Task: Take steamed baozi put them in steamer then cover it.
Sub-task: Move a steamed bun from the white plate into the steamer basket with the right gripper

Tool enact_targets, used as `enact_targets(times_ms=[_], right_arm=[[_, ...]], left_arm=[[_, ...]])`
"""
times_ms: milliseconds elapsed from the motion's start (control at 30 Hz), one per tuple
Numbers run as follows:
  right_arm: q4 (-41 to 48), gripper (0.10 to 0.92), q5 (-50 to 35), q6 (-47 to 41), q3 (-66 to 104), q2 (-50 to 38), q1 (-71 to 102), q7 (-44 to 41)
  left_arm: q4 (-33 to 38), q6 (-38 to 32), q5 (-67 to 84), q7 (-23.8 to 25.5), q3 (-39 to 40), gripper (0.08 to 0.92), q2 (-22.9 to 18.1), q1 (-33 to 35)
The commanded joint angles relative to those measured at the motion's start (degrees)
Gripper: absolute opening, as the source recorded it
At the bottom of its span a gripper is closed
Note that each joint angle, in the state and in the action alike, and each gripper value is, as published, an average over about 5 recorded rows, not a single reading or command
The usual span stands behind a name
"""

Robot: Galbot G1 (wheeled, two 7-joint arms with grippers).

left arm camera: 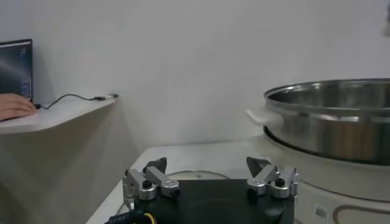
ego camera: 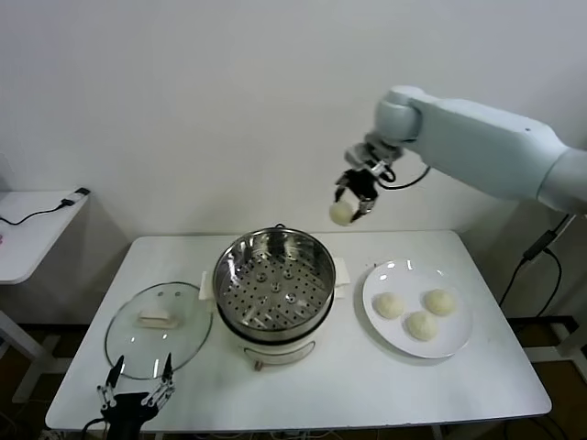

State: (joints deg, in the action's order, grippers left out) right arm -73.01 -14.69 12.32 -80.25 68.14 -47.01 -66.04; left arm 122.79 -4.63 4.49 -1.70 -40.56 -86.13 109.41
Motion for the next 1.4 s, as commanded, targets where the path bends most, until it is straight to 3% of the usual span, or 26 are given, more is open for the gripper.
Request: enact_targets(times_ms=[33, 267, 633, 967, 1133, 1267, 1400], right_arm=[[-10.0, 0.619, 15.6, 13.2, -3.0, 8.1, -0.6, 4.4], [3.9, 0.620, 30.7, 15.7, -0.1, 11.5, 11.6, 9.3], [14.4, 0.619, 35.3, 14.9, 4.7, 14.2, 22.7, 13.5], [17.8, 0.639, 34.0, 16.1, 6.0, 14.6, 22.9, 14.8], [13.9, 0.753, 22.7, 16.4, 5.1, 12.4, 17.4, 12.4], [7.8, 0.816, 2.7, 13.5, -0.3, 7.9, 4.7, 5.8], [4.6, 0.822, -15.4, 3.0, -7.9, -0.6, -6.6, -1.9]], left_arm=[[0.8, 0.1, -0.2, 0.0, -0.1, 0.823, 0.0, 0.1], [1.0, 0.1, -0.3, -0.6, -0.1, 0.823, -0.5, 0.2], [0.7, -0.2, -0.3, -1.2, 0.3, 0.823, -1.1, 0.3], [0.9, -0.5, 0.1, -1.6, 0.3, 0.823, -1.3, 0.6], [0.9, -0.6, 0.1, -1.8, 0.3, 0.823, -1.5, 0.5], [1.0, -0.6, 0.0, -1.8, 0.2, 0.823, -1.4, 0.6], [1.5, -0.5, -0.3, -1.8, 0.4, 0.823, -1.3, 1.0]])
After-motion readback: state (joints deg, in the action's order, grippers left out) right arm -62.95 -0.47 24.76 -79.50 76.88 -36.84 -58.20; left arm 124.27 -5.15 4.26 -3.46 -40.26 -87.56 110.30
